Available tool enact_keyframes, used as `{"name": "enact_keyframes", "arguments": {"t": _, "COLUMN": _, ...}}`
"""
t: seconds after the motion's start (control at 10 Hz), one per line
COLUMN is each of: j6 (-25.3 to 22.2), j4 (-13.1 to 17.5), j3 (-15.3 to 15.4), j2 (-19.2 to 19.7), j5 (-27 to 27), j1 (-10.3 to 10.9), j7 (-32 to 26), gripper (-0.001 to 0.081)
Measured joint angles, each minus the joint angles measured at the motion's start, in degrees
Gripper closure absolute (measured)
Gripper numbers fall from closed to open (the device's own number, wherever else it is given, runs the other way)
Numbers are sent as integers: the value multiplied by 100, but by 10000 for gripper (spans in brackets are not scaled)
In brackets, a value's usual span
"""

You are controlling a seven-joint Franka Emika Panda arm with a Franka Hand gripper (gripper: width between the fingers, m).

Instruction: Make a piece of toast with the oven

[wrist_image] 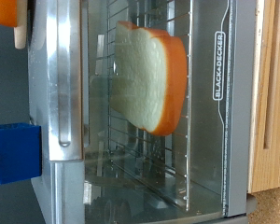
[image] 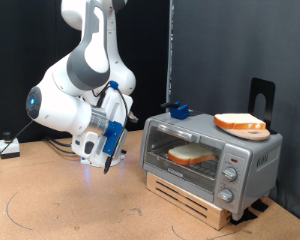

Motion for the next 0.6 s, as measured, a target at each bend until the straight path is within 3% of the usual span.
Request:
{"name": "enact_keyframes", "arguments": {"t": 0.3, "j6": 16, "j4": 123, "j3": 116, "j2": 137, "j5": 573, "j1": 28, "j7": -20, "gripper": -3}}
{"name": "enact_keyframes", "arguments": {"t": 0.6, "j6": -303, "j4": 776, "j3": 324, "j2": 791, "j5": 511, "j1": 151, "j7": 176, "gripper": -3}}
